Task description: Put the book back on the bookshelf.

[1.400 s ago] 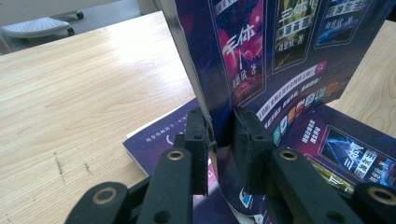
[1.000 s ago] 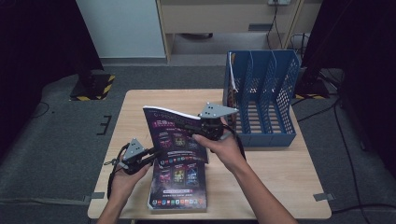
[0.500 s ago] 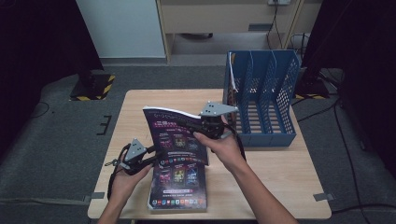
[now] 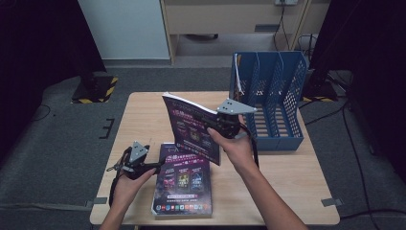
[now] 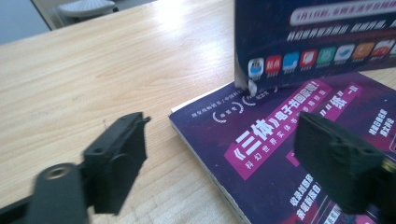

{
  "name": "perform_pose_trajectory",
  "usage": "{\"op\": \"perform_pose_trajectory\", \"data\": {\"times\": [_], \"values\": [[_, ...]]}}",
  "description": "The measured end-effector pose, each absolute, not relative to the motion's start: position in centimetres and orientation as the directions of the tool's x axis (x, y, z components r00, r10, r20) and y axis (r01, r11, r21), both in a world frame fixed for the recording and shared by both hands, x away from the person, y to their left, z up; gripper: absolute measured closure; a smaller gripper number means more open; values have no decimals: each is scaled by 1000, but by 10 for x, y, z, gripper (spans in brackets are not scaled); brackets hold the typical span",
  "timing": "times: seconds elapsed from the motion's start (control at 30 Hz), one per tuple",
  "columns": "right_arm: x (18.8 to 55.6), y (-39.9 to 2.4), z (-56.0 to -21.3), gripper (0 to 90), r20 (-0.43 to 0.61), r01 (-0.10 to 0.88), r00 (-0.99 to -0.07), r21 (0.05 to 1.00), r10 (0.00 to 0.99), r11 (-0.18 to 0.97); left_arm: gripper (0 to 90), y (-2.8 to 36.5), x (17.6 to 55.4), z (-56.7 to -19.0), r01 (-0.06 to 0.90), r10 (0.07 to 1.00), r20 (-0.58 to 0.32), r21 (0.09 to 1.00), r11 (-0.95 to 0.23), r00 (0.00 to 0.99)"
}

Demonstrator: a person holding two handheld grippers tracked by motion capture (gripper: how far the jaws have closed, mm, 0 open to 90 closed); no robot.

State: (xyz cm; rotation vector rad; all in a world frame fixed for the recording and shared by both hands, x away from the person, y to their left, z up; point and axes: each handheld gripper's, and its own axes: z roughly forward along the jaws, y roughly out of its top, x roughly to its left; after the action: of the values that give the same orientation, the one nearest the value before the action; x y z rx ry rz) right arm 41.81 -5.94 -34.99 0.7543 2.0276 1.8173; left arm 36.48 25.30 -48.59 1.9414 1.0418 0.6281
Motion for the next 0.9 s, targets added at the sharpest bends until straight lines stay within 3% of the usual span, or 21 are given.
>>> {"op": "perform_pose_trajectory", "data": {"times": [0.27, 0.9], "values": [[418, -72, -347, 823, 121, 175, -803, 984, 584, 38, 66, 255, 367, -488, 457, 857, 30, 837, -303, 514], [404, -118, -355, 823, 154, 191, -785, 982, 600, -1, 77, 259, 368, -490, 468, 866, 44, 827, -311, 498]]}}
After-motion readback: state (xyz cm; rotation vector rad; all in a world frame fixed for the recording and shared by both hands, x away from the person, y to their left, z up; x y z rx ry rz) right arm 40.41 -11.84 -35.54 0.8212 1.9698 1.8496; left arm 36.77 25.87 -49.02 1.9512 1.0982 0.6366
